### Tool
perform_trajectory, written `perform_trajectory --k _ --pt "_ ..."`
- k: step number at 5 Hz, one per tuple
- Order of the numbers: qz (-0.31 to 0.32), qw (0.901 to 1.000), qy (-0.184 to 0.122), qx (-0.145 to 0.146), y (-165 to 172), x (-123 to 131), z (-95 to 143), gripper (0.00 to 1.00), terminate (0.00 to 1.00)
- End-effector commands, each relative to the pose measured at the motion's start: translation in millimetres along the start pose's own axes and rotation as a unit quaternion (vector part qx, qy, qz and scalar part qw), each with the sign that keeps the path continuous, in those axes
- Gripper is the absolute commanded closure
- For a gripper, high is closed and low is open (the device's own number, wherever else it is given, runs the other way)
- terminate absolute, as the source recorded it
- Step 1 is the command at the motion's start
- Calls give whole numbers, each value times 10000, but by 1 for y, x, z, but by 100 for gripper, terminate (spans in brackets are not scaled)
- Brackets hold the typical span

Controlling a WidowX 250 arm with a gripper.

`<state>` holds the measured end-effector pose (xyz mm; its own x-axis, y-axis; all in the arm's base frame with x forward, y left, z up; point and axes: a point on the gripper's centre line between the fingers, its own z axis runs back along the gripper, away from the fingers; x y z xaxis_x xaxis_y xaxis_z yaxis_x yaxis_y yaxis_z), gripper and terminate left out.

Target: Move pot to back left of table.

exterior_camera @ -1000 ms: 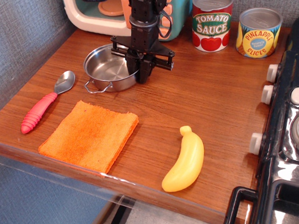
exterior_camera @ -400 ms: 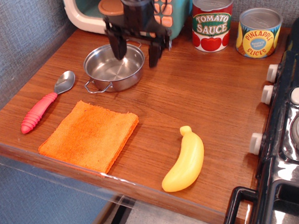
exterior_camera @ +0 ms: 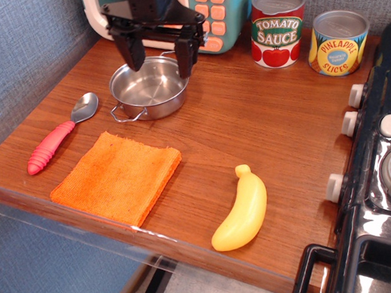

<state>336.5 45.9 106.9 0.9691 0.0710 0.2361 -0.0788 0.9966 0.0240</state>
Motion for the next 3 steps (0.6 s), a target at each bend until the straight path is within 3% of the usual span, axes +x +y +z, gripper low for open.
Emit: perform_trajectory --k 1,2,3 --pt "-276 9996 -78 13 7 -24 13 0 0" --pt "-276 9996 -78 13 7 -24 13 0 0" --pt "-276 9996 -78 13 7 -24 13 0 100"
